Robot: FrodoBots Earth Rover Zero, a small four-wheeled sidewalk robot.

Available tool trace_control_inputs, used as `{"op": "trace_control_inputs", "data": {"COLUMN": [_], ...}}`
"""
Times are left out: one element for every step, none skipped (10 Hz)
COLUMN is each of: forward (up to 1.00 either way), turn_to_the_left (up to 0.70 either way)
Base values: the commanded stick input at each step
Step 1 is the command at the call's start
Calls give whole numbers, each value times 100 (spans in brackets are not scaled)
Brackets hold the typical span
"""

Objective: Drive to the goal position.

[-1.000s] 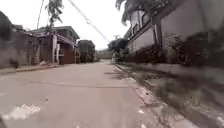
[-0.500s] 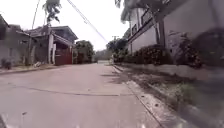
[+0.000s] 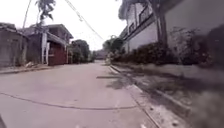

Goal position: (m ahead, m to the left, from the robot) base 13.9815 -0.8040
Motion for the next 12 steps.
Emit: {"op": "trace_control_inputs", "data": {"forward": [100,100,100,100,100,100,100,100,100,100,100,100], "turn_to_the_left": [0,0,0,0,0,0,0,0,-29,-25,-6,0]}}
